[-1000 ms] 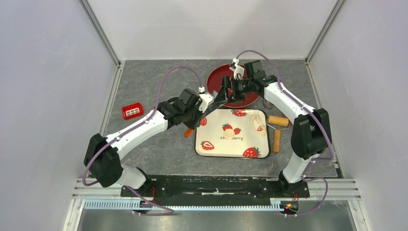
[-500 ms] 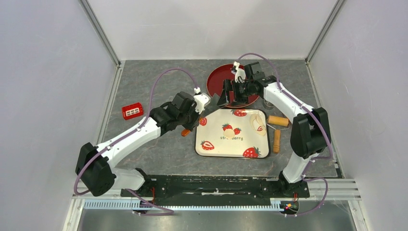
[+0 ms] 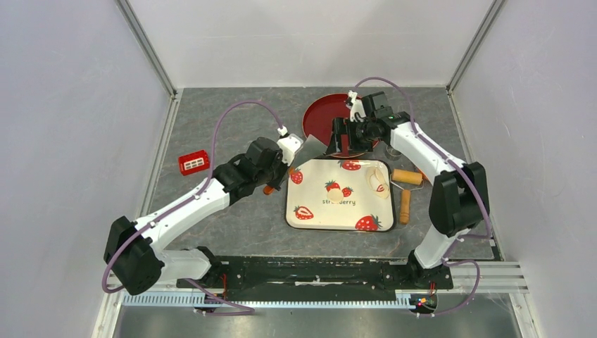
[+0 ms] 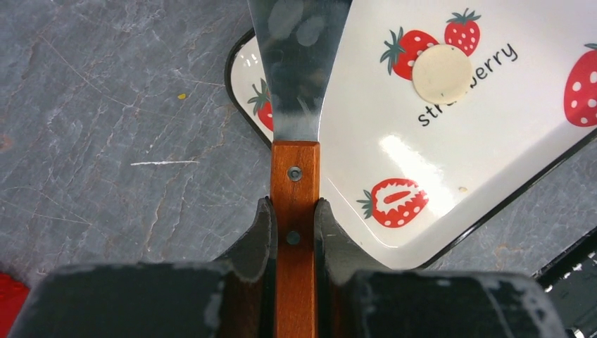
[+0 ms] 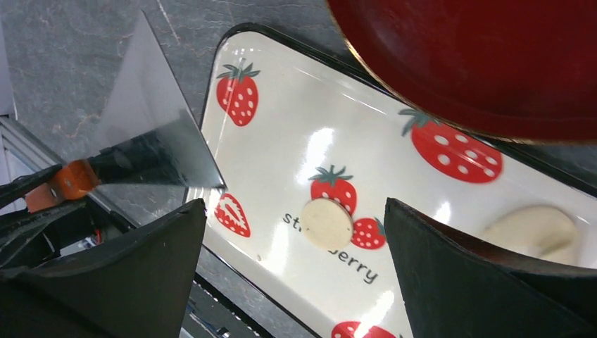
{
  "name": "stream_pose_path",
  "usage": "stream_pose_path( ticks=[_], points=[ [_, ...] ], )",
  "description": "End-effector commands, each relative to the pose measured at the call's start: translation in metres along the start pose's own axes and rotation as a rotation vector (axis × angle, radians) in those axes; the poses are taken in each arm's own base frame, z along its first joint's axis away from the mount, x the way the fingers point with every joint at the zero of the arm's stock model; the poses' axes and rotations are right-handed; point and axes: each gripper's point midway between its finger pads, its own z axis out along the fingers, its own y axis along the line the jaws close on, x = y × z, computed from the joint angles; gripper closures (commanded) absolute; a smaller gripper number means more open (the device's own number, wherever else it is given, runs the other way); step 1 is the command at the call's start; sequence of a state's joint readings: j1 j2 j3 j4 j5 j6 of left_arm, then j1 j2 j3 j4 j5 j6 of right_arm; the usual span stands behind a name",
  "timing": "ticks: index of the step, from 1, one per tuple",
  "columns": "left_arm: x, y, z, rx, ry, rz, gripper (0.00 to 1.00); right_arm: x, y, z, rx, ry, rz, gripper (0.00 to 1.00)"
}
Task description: Roll out the dumpling wrappers from the dough
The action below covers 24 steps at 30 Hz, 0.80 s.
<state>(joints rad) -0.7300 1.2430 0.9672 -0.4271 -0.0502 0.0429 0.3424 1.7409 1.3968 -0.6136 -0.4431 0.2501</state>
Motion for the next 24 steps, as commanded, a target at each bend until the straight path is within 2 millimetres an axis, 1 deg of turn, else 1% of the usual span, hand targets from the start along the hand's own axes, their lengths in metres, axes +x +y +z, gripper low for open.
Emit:
stream_pose_path(
  ticks=[1, 3, 6, 11, 14, 16, 19, 24],
  points=[
    [-0.018, 0.009, 0.005, -0.042, -0.081, 0.025, 0.98, -0.012, -0.014, -0.033, 0.076, -0.105, -0.021, 0.02],
    [-0.013, 0.008, 0.008, -0.035, -0.065, 0.040, 0.98, -0.007, -0.024, -0.039, 0.100, -0.110, -0.007, 0.02],
    [-0.006, 0.005, 0.014, -0.017, -0.050, 0.073, 0.98, 0.008, -0.045, -0.046, 0.145, -0.095, 0.018, 0.02],
    [0.007, 0.007, 0.022, -0.007, -0.013, 0.176, 0.98, 0.043, -0.084, -0.057, 0.245, -0.062, 0.070, 0.02],
    [0.015, 0.007, 0.029, 0.007, 0.013, 0.243, 0.98, 0.065, -0.114, -0.067, 0.366, -0.035, 0.120, 0.02],
    [0.022, 0.005, 0.033, 0.033, 0.043, 0.296, 0.98, 0.078, -0.130, -0.072, 0.425, -0.007, 0.145, 0.02],
    [0.028, 0.007, 0.038, 0.036, 0.073, 0.337, 0.98, 0.091, -0.143, -0.076, 0.464, 0.011, 0.171, 0.02],
    [0.042, 0.009, 0.045, 0.043, 0.119, 0.388, 0.98, 0.100, -0.151, -0.076, 0.479, 0.027, 0.191, 0.02]
  ],
)
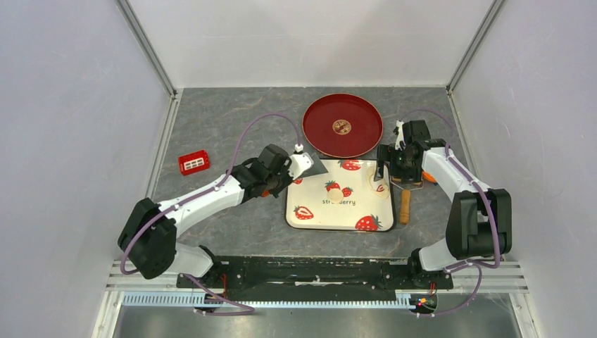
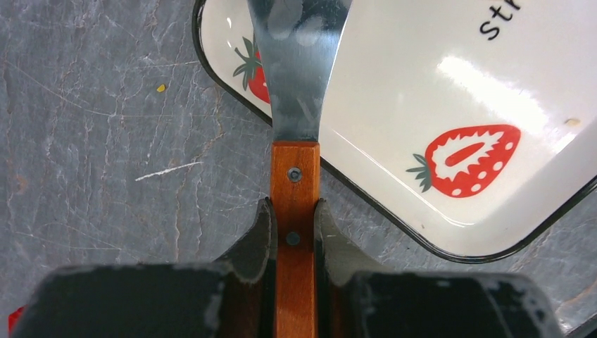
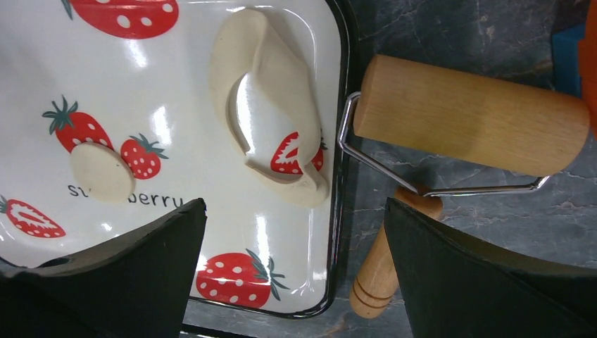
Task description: Roll out the dumpling wrappers from the dough
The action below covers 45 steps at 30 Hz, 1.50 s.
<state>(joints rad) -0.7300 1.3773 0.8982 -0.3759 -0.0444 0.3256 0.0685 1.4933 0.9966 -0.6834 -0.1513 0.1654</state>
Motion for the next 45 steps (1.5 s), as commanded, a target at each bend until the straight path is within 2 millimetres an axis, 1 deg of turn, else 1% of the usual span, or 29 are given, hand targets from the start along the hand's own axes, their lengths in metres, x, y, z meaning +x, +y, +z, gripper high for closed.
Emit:
stream_pose_path(
  ticks=[1, 6, 11, 20, 23, 25, 28, 33, 40, 45],
  points=[
    [-0.005, 0.004, 0.006, -0.001, -0.022, 0.104, 0.98, -0.001, -0.009, -0.005, 0.036, -0.027, -0.013, 0.02],
    [0.008, -0.004, 0.013, 0.029, 0.018, 0.144, 0.98, 0.007, -0.011, -0.001, 0.030, -0.006, -0.009, 0.02],
    [0.020, -0.005, 0.015, 0.024, 0.048, 0.155, 0.98, 0.015, -0.011, 0.003, 0.018, 0.016, -0.008, 0.02],
    [0.033, -0.014, 0.019, 0.048, 0.082, 0.177, 0.98, 0.015, -0.005, -0.001, -0.014, 0.003, -0.021, 0.02],
    [0.038, -0.014, 0.022, 0.040, 0.111, 0.190, 0.98, 0.016, -0.004, -0.001, -0.025, 0.001, -0.019, 0.02],
    [0.038, -0.013, 0.023, 0.030, 0.119, 0.200, 0.98, 0.017, -0.001, 0.000, -0.042, 0.004, -0.017, 0.02],
    [0.038, -0.011, 0.024, 0.005, 0.134, 0.234, 0.98, 0.022, -0.002, 0.005, -0.045, 0.027, -0.016, 0.02],
    [0.036, -0.004, 0.024, -0.044, 0.146, 0.260, 0.98, 0.030, -0.003, 0.011, -0.049, 0.047, -0.010, 0.02],
    [0.032, -0.008, 0.024, -0.042, 0.129, 0.298, 0.98, 0.038, -0.004, 0.018, -0.050, 0.073, -0.007, 0.02],
    [0.033, -0.013, 0.024, -0.025, 0.129, 0.322, 0.98, 0.040, -0.002, 0.020, -0.066, 0.078, -0.001, 0.02]
  ],
)
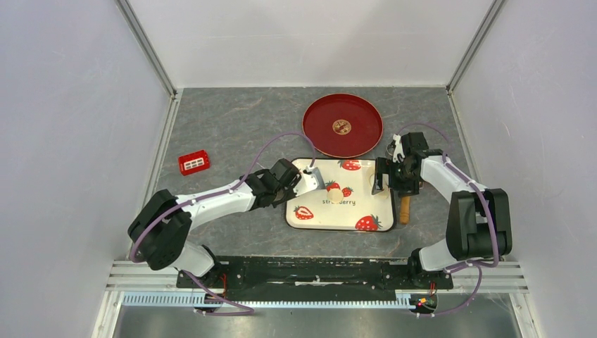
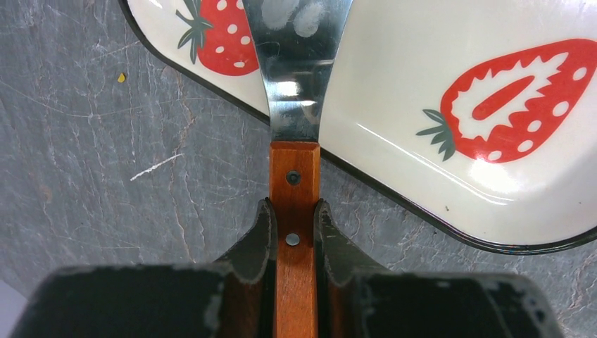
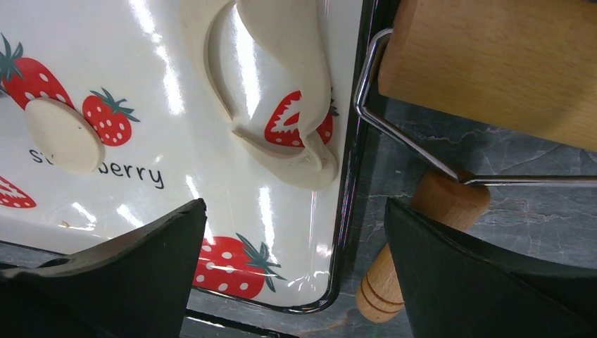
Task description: Roll out the dumpling wrappers from the dough
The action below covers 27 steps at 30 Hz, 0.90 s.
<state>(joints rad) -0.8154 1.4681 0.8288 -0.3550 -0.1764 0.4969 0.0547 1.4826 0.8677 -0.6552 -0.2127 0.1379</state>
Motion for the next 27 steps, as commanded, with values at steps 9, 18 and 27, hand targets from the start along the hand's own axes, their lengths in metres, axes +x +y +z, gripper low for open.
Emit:
stream_pose_path(
  ticks=[9, 18, 27],
  points=[
    [-0.010, -0.007, -0.001, 0.022, -0.010, 0.106, 0.98, -0.003, 0.005, 0.009, -0.045, -0.003, 0.007, 0.02],
    [-0.010, -0.017, -0.004, 0.045, -0.004, 0.121, 0.98, -0.002, 0.006, 0.010, -0.049, 0.003, 0.006, 0.02],
    [-0.006, -0.026, -0.007, 0.074, 0.006, 0.128, 0.98, 0.000, 0.006, 0.012, -0.052, 0.008, 0.005, 0.02]
  ],
)
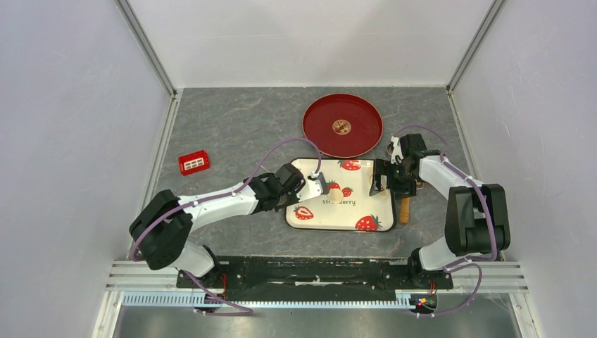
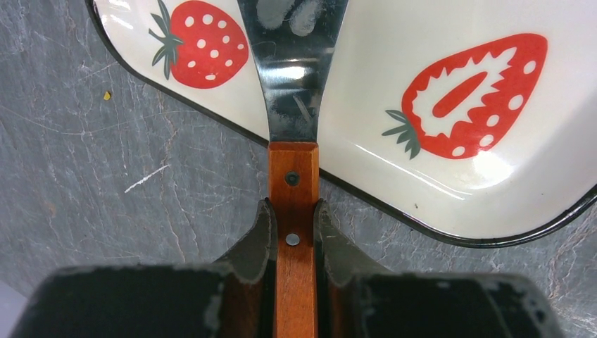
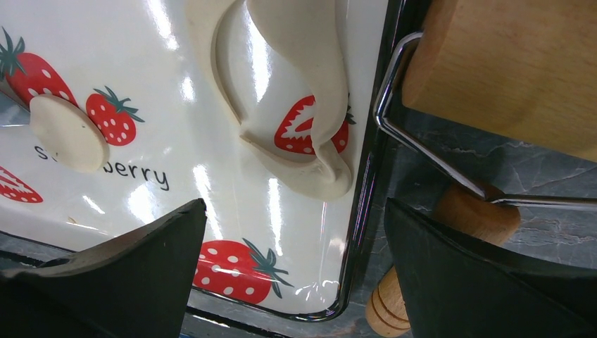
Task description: Roll out the dumpling wrappers from the dough
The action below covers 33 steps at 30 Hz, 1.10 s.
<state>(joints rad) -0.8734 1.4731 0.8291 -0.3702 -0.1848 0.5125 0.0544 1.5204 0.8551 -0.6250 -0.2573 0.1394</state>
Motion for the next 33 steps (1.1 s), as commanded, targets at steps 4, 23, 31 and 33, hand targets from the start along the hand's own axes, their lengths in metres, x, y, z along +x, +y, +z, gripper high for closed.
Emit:
stream_pose_path(
  ticks=[4, 23, 31, 33],
  points=[
    [0.000, -0.015, -0.006, 0.067, 0.003, 0.050, 0.98, -0.004, 0.001, 0.002, -0.014, -0.015, -0.002, 0.02],
    [-0.008, -0.031, 0.005, 0.133, 0.021, -0.007, 0.98, -0.004, 0.002, 0.002, -0.017, -0.017, -0.004, 0.02],
    [-0.008, -0.039, 0.007, 0.165, 0.034, -0.018, 0.98, -0.003, 0.002, 0.002, -0.018, -0.015, -0.006, 0.02],
    [-0.007, -0.039, 0.006, 0.167, 0.039, -0.024, 0.98, -0.003, 0.001, 0.003, -0.018, -0.015, -0.005, 0.02]
  ],
)
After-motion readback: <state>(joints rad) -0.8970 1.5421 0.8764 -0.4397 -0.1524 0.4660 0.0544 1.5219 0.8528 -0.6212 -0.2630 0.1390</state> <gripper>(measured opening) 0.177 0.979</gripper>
